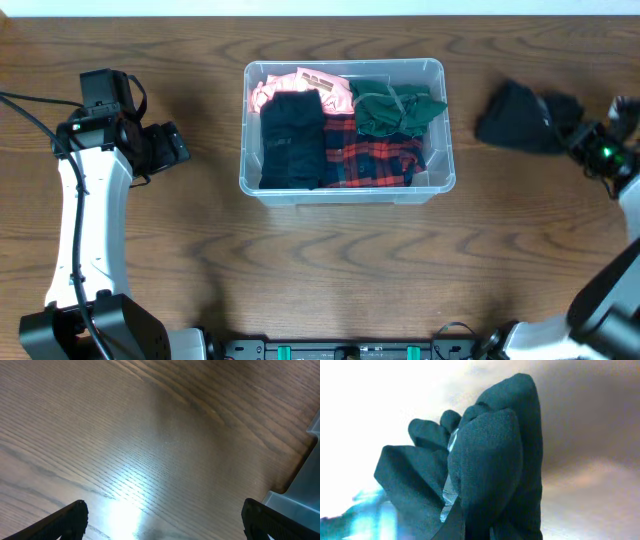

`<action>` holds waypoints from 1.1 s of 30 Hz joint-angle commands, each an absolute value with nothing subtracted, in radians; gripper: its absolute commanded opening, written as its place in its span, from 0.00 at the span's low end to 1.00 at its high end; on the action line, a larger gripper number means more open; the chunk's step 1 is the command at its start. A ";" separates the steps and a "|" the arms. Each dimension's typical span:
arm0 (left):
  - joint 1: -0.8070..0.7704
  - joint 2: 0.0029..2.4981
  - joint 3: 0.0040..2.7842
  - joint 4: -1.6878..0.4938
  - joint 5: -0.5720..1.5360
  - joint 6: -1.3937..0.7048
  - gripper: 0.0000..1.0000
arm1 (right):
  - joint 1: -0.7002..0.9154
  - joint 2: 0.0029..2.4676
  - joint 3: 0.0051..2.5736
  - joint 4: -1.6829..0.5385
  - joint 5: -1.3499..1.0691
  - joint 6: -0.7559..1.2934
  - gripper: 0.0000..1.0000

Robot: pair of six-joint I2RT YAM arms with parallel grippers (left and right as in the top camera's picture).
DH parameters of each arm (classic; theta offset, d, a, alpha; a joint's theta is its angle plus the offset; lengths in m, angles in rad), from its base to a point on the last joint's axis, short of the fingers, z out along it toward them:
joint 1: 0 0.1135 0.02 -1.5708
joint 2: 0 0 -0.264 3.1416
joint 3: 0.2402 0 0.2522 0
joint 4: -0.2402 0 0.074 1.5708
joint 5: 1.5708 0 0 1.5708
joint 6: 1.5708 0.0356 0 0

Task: Pack container
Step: 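Grasp the last dark garment at the right edge with the right gripper, then place the dark garment into the bin's right side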

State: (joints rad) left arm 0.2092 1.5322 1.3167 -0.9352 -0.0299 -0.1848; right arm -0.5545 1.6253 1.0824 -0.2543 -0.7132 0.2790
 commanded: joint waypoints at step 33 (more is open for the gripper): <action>0.213 1.538 1.317 -0.937 -0.035 -0.197 0.98 | 0.245 1.460 1.180 -0.660 -0.362 0.584 0.01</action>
